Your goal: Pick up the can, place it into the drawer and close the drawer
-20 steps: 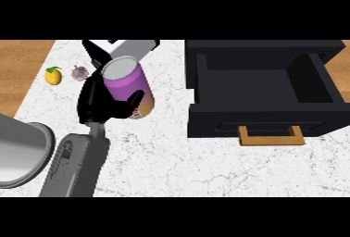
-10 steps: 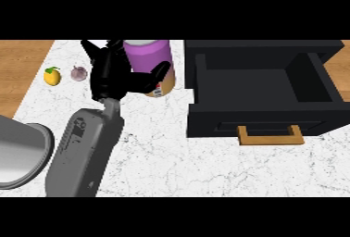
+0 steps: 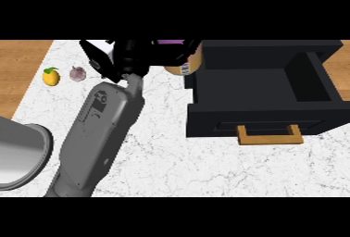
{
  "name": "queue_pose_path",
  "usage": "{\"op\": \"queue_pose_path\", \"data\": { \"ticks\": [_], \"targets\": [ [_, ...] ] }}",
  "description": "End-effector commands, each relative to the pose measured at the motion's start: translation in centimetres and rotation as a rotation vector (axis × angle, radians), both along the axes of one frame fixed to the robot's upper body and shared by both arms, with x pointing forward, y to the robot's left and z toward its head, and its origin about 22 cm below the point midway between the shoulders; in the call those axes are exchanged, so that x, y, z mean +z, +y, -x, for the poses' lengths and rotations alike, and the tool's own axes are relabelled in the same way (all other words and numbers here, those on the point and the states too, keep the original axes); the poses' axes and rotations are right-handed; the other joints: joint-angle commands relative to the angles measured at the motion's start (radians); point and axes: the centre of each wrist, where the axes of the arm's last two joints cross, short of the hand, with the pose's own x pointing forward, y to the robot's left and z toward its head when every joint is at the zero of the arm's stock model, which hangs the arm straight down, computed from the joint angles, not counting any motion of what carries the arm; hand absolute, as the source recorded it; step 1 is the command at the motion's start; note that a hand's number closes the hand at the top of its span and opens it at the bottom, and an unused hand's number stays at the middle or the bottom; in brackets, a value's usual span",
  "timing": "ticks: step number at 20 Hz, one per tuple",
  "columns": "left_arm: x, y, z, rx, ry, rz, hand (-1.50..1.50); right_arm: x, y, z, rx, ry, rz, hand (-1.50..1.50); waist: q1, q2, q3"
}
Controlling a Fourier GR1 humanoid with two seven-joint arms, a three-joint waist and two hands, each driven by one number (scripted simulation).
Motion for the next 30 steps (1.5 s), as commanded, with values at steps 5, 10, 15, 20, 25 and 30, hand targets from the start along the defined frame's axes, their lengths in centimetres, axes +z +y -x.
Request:
{"op": "queue_pose_path", "data": {
  "ticks": [5, 10, 15, 20, 25, 30],
  "targets": [
    [2.3, -4.3, -1.6, 0.018, 0.008, -0.024, 1.50, 0.2, -0.3, 0.5, 0.002, -0.014, 0.002, -1.50, -0.013, 0.001, 0.000],
    [3.8, -5.4, -3.2, -0.017, -0.003, -0.036, 1.50, -0.3, 0.0, -0.7, 0.015, -0.002, -0.004, -1.50, -0.012, 0.004, 0.000],
    [3.9, -7.7, -2.5, -0.017, 0.004, -0.052, 1.50, 0.3, 0.2, -1.6, 0.012, -0.004, 0.000, -1.50, -0.017, 0.004, 0.000],
    [3.5, -8.6, -3.3, -0.006, 0.021, -0.056, 1.50, 0.1, 0.9, -0.8, 0.036, -0.018, -0.008, -1.50, -0.036, 0.007, 0.001],
    [2.7, -9.2, -3.7, 0.007, 0.028, -0.086, 1.50, 0.3, 0.4, -0.2, 0.031, -0.021, -0.005, -1.50, -0.051, 0.009, 0.001],
    [4.7, -10.7, -3.7, 0.017, 0.044, -0.107, 1.50, 1.0, 1.4, -1.1, 0.050, -0.023, -0.004, -1.50, -0.053, 0.012, 0.001]
  ]
}}
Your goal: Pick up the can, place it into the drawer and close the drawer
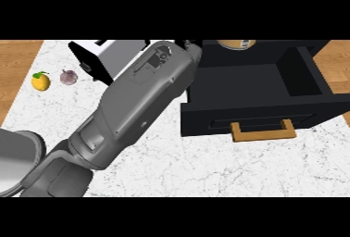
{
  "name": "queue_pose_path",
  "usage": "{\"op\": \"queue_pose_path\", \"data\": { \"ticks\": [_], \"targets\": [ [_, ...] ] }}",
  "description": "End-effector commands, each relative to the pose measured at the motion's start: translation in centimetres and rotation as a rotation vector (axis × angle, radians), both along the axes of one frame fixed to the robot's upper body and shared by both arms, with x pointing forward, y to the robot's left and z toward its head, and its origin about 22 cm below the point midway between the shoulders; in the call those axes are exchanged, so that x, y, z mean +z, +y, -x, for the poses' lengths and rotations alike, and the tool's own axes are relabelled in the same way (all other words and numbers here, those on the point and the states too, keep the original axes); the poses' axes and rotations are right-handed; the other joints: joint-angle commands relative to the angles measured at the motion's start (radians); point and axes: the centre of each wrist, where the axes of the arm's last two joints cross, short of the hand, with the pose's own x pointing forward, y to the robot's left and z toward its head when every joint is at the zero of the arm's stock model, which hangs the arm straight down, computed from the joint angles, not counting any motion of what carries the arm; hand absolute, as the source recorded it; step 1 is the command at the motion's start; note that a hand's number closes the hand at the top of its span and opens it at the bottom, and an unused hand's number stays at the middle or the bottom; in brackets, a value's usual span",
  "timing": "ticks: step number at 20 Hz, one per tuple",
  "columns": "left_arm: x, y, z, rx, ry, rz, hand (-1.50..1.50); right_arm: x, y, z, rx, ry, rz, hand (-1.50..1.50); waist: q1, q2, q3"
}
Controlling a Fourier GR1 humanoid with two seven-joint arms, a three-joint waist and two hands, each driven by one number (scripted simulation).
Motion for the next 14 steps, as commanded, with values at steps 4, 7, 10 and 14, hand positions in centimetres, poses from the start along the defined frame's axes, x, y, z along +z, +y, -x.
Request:
{"op": "queue_pose_path", "data": {
  "ticks": [4, 7, 10, 14],
  "targets": [
    [-3.7, 0.4, -0.1, 0.016, 0.031, -0.023, 1.50, 0.4, -0.2, -1.4, 0.005, -0.007, 0.003, -1.50, -0.016, 0.005, 0.000],
    [-1.6, -0.7, -0.2, 0.044, 0.055, -0.047, 1.50, 0.2, 0.4, -0.5, -0.002, -0.005, -0.001, -1.50, -0.022, 0.004, 0.001],
    [-1.5, -0.9, -0.4, 0.040, 0.054, -0.087, 1.50, 0.7, -0.1, 0.1, 0.012, -0.002, 0.008, -1.50, -0.021, 0.002, 0.000],
    [-2.8, -0.7, -0.4, 0.099, 0.053, -0.099, -1.50, 0.7, -0.3, -1.5, 0.025, -0.017, -0.007, -1.50, -0.028, 0.007, 0.001]
  ]
}}
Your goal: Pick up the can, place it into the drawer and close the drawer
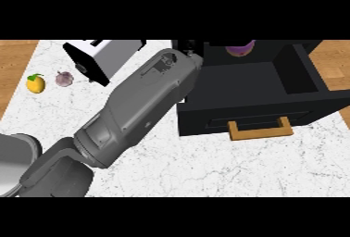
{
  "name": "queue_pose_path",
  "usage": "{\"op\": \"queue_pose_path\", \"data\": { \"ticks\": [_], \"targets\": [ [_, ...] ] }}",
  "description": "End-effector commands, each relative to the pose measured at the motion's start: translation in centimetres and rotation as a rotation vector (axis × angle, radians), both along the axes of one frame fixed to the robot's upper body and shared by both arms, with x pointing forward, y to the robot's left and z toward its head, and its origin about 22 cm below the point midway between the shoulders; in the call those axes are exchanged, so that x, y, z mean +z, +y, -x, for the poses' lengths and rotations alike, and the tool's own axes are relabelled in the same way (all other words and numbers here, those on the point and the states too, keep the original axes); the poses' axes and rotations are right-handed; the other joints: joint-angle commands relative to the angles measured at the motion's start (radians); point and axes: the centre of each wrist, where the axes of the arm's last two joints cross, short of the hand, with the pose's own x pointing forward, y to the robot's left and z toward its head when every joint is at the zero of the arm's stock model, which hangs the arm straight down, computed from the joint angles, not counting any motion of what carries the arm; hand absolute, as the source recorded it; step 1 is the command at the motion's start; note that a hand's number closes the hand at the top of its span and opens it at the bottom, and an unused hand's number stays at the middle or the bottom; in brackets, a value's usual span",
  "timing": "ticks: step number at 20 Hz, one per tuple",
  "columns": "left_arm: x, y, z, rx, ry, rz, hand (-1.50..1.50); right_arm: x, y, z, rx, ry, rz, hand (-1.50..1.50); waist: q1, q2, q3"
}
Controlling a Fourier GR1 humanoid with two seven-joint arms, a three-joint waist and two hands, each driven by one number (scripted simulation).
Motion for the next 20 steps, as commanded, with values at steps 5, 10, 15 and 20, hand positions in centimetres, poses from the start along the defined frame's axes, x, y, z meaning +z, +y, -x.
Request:
{"op": "queue_pose_path", "data": {
  "ticks": [5, 10, 15, 20],
  "targets": [
    [-0.3, -0.2, -0.1, 0.054, 0.012, -0.025, -1.50, 0.0, 0.0, -0.5, 0.016, 0.004, 0.017, -1.50, -0.013, 0.004, 0.001],
    [-1.2, -0.2, 0.1, 0.076, 0.001, -0.020, -1.50, 0.9, 0.2, 0.0, 0.015, 0.001, 0.007, -1.50, -0.023, 0.005, 0.000],
    [-1.9, 0.5, -0.3, 0.098, -0.005, 0.002, -1.50, -0.2, 0.4, -0.4, 0.028, -0.019, 0.002, -1.50, -0.020, 0.006, 0.000],
    [-2.2, 0.8, -0.4, 0.051, -0.015, 0.043, -1.50, 3.0, 0.3, 0.2, -0.006, -0.127, 0.331, -1.50, 0.010, 0.004, -0.001]
  ]
}}
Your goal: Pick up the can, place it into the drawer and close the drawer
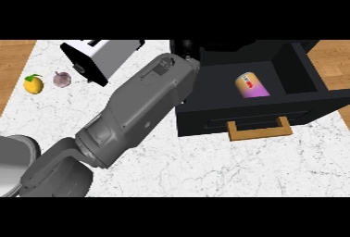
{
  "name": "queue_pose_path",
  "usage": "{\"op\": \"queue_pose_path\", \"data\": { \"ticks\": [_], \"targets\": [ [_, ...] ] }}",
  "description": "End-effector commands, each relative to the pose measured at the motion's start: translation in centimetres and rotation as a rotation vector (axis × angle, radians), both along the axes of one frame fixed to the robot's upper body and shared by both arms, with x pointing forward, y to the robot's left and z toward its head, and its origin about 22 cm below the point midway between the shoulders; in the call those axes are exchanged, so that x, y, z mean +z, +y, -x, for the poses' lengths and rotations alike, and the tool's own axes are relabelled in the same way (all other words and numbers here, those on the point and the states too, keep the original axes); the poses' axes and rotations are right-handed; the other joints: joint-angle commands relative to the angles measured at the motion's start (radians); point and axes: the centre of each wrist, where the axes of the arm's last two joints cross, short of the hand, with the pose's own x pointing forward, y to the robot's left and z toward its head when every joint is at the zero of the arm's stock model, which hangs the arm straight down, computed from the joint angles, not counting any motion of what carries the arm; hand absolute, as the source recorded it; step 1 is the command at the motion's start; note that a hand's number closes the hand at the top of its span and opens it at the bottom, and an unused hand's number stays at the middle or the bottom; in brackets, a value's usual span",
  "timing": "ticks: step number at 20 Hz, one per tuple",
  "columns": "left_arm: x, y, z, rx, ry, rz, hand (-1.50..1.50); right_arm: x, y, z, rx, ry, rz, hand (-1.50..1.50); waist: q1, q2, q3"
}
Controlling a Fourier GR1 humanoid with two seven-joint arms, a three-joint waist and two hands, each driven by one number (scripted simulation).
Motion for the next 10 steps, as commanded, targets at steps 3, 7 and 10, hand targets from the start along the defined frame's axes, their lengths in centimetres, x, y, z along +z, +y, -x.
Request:
{"op": "queue_pose_path", "data": {
  "ticks": [3, 7, 10],
  "targets": [
    [0.6, -0.9, 0.9, -0.003, -0.049, 0.041, -1.50, 2.1, 1.2, -1.3, 0.040, -0.082, 0.231, -1.50, 0.012, 0.000, 0.000],
    [0.1, -0.3, 0.5, -0.033, -0.100, 0.051, -1.50, 2.9, 2.7, -2.3, 0.020, -0.152, 0.311, -1.50, 0.053, 0.000, -0.001],
    [2.6, -1.5, 0.7, -0.008, -0.104, 0.051, -1.50, 3.1, 4.3, -2.1, 0.032, -0.162, 0.392, -1.50, 0.044, -0.004, -0.001]
  ]
}}
